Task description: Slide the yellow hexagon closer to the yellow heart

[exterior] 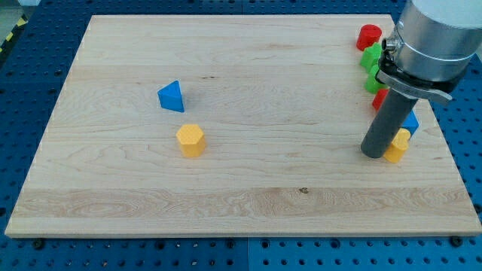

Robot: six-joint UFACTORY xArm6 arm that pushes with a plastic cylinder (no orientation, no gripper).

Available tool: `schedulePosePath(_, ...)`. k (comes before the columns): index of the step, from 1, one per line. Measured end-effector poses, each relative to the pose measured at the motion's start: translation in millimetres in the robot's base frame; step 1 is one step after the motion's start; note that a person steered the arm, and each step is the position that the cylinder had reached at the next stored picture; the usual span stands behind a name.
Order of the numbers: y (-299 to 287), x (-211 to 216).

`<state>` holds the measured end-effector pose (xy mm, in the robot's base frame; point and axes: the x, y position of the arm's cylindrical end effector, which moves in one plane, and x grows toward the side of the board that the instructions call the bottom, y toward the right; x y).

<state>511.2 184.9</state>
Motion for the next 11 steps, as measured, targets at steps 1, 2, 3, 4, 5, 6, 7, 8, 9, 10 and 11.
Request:
schedulePosePath(1, 12.0, 0.0)
schedulePosePath(2, 14.2, 0.1)
schedulePosePath(3, -9.0, 19.5)
schedulePosePath(4, -77.4, 37.9)
schedulePosePath(5, -164.5, 57.8)
schedulePosePath(6, -248.5, 65.5)
schedulePosePath(7, -304.3, 55.8)
schedulePosePath(8, -341.4, 16.2)
schedulePosePath(9, -350.4, -12.2)
schedulePosePath(10, -320.4, -12.7)
schedulePosePath(11, -281.5, -12.7)
